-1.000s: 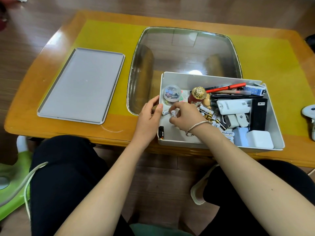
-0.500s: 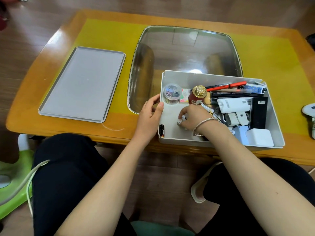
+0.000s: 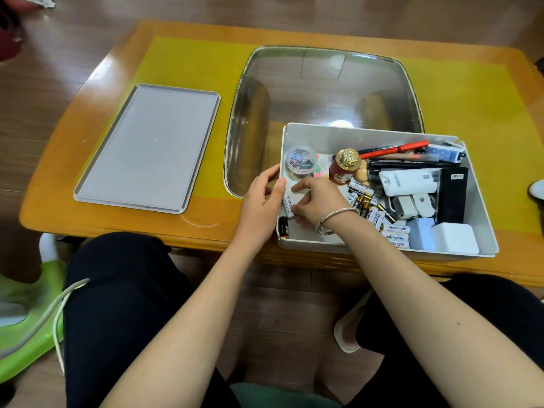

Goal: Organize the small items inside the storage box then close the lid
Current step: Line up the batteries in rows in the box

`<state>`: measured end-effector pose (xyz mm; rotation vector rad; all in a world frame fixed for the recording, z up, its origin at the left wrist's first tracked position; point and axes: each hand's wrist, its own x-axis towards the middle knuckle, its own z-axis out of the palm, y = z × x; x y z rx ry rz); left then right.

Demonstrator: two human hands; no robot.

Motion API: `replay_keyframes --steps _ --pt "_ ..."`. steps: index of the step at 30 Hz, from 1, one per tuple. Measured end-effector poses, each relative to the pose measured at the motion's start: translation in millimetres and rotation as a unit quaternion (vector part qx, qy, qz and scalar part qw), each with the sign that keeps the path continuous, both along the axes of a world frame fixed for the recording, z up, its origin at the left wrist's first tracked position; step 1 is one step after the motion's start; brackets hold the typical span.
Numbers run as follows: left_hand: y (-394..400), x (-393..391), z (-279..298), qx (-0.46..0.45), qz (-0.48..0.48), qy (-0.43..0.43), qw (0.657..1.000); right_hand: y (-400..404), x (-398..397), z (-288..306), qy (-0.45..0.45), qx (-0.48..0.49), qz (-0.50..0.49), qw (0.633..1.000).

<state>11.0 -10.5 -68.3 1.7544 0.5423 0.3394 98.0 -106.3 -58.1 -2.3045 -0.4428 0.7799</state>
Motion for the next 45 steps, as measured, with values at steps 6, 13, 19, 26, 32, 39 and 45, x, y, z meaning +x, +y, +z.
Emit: replay_keyframes --steps 6,13,19,26,32,39,45 --pt "1 1 -4 0.004 0.005 -0.002 1.0 6 3 -2 0.005 -0.001 -0.001 1.0" --pt "2 2 -6 0.004 0.005 -0.005 1.0 6 -1 1 0.033 0.0 0.02 0.999" --pt "1 1 -6 -0.011 0.01 -0.001 1.0 0 2 -1 -0.009 -0.008 0.016 1.0" --pt "-1 1 -5 -0.015 0.013 -0.008 1.0 -5 2 5 0.092 -0.067 0.061 0.992" --pt "0 1 -7 -0.014 0.012 -0.016 1.0 -3 -2 4 0.101 -0.057 0.079 0.99" --pt "1 1 -9 -0.015 0.015 -0.02 1.0 -2 -2 -1 0.062 -0.044 0.074 0.994" --pt "2 2 -10 -0.013 0.013 -0.017 1.0 -2 -3 -3 0.081 -0.027 0.066 0.994"
